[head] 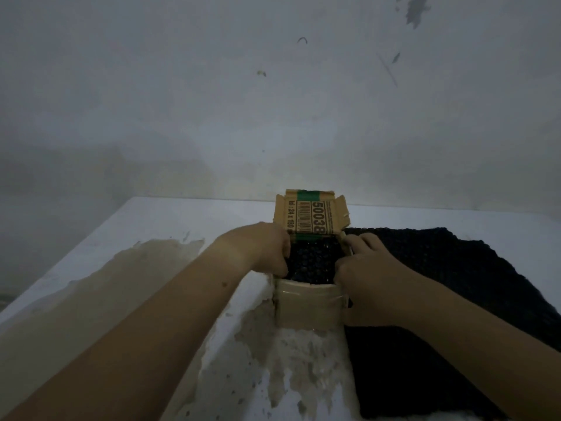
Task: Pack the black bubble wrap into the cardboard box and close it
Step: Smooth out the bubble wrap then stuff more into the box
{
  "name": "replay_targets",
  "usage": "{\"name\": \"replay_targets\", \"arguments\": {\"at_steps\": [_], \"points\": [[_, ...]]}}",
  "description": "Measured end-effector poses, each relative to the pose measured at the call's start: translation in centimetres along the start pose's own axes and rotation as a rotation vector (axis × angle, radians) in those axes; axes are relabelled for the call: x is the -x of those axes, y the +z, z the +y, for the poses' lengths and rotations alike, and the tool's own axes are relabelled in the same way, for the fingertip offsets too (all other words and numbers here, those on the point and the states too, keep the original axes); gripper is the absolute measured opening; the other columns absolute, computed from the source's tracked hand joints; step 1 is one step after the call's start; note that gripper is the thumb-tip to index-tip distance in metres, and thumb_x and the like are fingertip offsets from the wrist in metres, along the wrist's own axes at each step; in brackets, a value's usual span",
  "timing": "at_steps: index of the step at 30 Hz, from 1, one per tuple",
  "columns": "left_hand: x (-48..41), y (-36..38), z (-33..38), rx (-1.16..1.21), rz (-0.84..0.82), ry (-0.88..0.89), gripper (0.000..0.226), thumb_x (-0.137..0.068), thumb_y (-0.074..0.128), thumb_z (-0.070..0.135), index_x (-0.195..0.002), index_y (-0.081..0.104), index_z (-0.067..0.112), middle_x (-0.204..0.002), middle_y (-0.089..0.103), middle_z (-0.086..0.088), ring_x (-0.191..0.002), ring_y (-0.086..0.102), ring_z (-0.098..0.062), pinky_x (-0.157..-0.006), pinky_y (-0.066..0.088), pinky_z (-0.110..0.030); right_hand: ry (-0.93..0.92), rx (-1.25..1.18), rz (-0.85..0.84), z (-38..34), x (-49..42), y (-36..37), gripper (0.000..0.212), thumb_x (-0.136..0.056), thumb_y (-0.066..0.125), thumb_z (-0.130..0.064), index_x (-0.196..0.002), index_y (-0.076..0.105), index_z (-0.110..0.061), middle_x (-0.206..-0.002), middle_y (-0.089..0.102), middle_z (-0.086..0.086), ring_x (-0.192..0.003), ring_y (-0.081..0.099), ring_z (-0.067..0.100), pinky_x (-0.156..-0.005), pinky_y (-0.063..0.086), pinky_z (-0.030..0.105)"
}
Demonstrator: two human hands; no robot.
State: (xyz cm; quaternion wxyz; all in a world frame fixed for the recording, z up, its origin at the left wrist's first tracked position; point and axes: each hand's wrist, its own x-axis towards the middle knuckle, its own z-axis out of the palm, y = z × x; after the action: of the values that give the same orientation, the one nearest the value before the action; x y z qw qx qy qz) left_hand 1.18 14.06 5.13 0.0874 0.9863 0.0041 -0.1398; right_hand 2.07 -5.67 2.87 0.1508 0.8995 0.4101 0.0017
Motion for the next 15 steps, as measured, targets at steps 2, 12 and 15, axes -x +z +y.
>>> {"name": "replay_targets", "arguments": {"at_steps": [2, 12, 15], "points": [[-0.4, 0.5, 0.8, -0.086, 0.005, -0.037, 0.031, -0.081, 0.068, 0.022, -0.109, 0.067, 0.010, -0.105, 0.066, -0.006, -0.092, 0.064, -0.021, -0.070, 0.051, -0.031, -0.025, 0.001, -0.013, 0.3, 0.0, 0.5, 0.038, -0.082, 0.055, -0.051, -0.104, 0.070, -0.025, -0.121, 0.061, -0.005, -0.146, 0.012, 0.032, -0.115, 0.008, 0.046], [-0.7, 2.3, 0.9, -0.076, 0.058, -0.057, 0.047, -0.081, 0.066, 0.017, -0.124, 0.045, 0.015, -0.113, 0.059, -0.008, -0.091, 0.056, -0.022, -0.072, 0.050, -0.031, 0.058, -0.323, 0.251, 3.4, -1.2, -1.1, 0.044, -0.088, 0.051, -0.031, -0.131, 0.056, -0.029, -0.133, 0.056, -0.007, -0.126, 0.042, 0.020, -0.107, 0.032, 0.039], [-0.7, 1.8, -0.2, -0.022, -0.015, -0.014, 0.054, -0.083, 0.064, 0.030, -0.131, 0.043, 0.019, -0.117, 0.060, -0.008, -0.095, 0.057, -0.021, -0.074, 0.049, -0.031, 0.089, -0.138, 0.162, 3.3, -2.6, -0.3, 0.049, -0.087, 0.049, -0.036, -0.135, 0.053, -0.029, -0.140, 0.050, -0.005, -0.132, 0.033, 0.026, -0.109, 0.024, 0.041]]}}
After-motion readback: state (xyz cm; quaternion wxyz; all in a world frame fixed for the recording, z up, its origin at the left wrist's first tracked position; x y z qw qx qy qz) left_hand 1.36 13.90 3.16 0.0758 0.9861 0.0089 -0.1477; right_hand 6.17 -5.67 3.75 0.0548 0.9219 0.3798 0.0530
